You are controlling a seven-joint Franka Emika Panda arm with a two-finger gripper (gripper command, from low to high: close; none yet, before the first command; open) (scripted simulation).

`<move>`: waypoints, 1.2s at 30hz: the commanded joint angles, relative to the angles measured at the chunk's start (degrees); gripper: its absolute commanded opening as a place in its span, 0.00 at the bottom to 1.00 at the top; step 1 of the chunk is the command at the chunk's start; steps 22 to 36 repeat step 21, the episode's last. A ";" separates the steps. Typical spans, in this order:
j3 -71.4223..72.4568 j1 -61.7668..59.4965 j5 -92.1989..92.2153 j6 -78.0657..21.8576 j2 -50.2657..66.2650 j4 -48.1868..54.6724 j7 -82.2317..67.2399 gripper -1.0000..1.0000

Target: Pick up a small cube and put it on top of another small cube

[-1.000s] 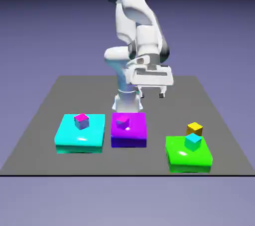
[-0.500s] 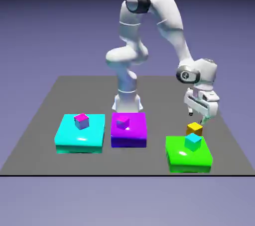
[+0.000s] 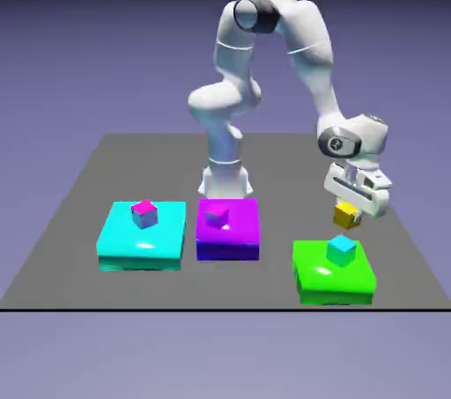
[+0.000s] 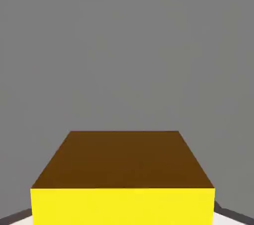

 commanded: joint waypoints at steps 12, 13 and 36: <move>-16.32 -3.32 14.12 -23.48 -1.63 23.84 -12.16 0.00; -16.32 -3.32 14.12 -23.48 -1.63 23.84 -12.16 0.00; -16.75 -3.50 13.28 -19.23 1.21 22.42 -11.49 1.00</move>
